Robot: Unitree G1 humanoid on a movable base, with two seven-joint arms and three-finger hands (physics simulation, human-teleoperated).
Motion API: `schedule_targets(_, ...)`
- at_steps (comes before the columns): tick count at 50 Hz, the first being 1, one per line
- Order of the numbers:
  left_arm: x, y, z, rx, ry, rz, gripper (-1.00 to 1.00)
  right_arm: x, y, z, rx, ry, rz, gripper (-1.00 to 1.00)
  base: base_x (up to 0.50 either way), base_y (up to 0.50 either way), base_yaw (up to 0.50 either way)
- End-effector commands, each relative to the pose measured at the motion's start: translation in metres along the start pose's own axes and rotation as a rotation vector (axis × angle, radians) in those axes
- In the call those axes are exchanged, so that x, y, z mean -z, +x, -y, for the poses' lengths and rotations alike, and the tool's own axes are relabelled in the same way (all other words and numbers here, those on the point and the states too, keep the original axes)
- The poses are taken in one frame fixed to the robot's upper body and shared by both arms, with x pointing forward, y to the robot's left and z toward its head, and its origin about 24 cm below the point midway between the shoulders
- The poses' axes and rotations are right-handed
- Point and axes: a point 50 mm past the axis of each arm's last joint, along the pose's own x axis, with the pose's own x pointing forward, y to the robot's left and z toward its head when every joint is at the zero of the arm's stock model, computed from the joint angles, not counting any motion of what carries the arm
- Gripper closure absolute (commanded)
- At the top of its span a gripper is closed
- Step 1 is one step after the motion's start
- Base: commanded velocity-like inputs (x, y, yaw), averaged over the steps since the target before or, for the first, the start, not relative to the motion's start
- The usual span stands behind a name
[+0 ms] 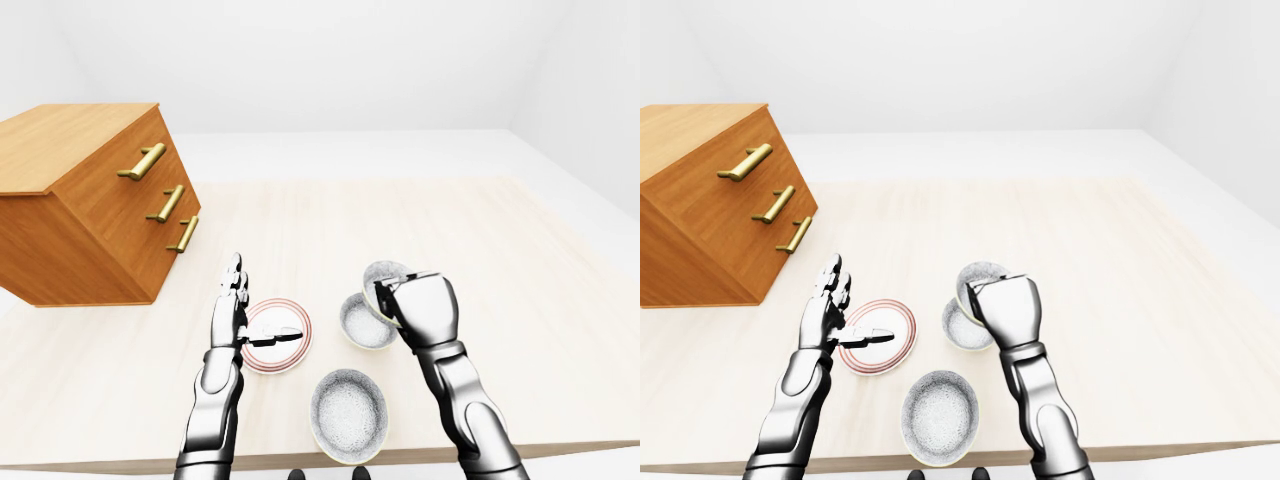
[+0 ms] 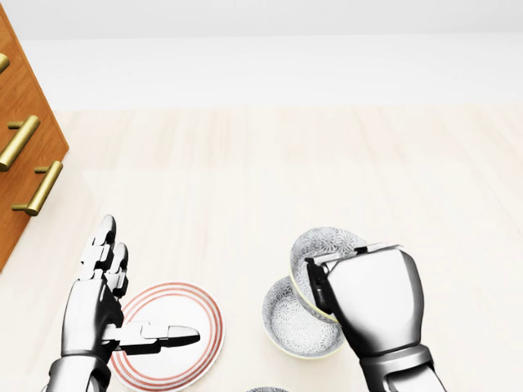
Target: Stack the bowl at the front on the bowl in the middle.
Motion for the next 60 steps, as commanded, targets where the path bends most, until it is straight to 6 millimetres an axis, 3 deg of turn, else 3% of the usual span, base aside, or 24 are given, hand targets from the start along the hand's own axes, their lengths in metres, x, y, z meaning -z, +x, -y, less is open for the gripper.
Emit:
schedule_targets(1,0.000,0.000,0.000,-0.001,-0.001,-0.001,-1.00,-0.001,0.003,0.004,0.062,-0.017,0.021,1.00,0.00,0.00,0.00)
schedule_targets(21,0.002,0.001,-0.001,-0.004,-0.003,0.000,-1.00,-0.006,0.002,0.001,0.108,-0.105,0.076,1.00,0.00,0.00,0.00)
schedule_targets(60,0.001,0.000,0.000,-0.001,0.000,0.004,-1.00,-0.019,-0.007,-0.014,0.040,-0.049,0.100,1.00,0.00,0.00,0.00)
